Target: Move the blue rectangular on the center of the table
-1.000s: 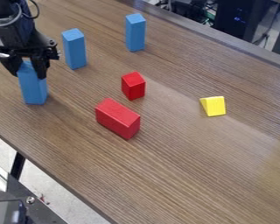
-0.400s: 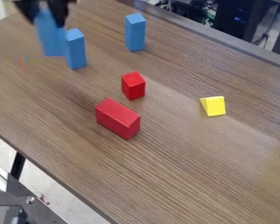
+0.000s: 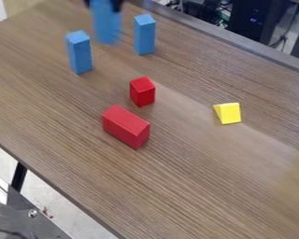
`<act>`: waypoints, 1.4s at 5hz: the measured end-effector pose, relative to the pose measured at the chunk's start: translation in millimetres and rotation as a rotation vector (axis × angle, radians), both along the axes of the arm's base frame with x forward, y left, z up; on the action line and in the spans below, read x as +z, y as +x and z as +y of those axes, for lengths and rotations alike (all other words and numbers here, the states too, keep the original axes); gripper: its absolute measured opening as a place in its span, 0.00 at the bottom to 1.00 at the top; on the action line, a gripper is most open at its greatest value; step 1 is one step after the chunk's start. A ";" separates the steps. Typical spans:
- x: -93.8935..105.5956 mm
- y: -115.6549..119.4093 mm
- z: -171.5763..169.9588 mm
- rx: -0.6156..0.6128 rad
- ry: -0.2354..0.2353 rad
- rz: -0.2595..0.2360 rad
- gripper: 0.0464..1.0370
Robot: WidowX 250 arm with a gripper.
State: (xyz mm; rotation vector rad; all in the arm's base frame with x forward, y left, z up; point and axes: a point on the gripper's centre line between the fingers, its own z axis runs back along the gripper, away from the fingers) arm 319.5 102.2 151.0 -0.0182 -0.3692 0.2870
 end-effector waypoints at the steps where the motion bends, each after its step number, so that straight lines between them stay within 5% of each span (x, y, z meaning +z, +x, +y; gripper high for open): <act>1: -4.6 35.8 -23.2 -0.073 0.041 0.031 0.50; 3: -21.2 75.7 -53.7 -0.180 0.087 0.048 0.50; 5: -55.7 77.3 -56.9 -0.195 0.126 0.058 0.50; 7: -77.7 69.1 -66.9 -0.194 0.064 0.048 0.55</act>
